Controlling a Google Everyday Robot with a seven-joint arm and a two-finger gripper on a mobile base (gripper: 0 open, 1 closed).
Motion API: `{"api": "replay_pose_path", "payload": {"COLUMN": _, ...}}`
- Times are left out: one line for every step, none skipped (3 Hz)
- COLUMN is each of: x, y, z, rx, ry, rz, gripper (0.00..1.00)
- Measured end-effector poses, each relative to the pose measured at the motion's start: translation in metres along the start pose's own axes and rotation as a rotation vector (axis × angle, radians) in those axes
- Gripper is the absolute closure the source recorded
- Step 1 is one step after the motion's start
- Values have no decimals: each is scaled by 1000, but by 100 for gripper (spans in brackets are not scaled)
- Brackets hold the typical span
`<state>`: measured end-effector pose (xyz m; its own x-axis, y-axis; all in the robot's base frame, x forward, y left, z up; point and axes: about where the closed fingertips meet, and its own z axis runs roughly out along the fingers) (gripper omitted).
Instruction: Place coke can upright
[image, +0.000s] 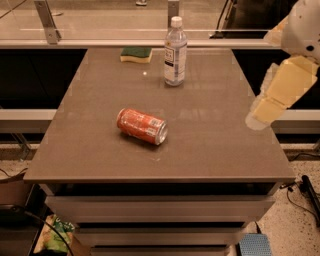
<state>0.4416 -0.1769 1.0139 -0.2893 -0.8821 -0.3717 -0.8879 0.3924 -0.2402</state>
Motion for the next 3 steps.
{"api": "replay_pose_path", "payload": {"x": -24, "y": -2, "z": 10, "rx": -16, "ry": -15, "rz": 59, "gripper": 0}}
{"api": "replay_pose_path", "payload": {"x": -43, "y": -1, "z": 21, "rx": -22, "ry": -1, "rz": 105, "gripper": 0}}
{"api": "replay_pose_path", "payload": {"x": -60, "y": 6, "z": 37, "rx": -15, "ry": 59, "rz": 138, "gripper": 0}}
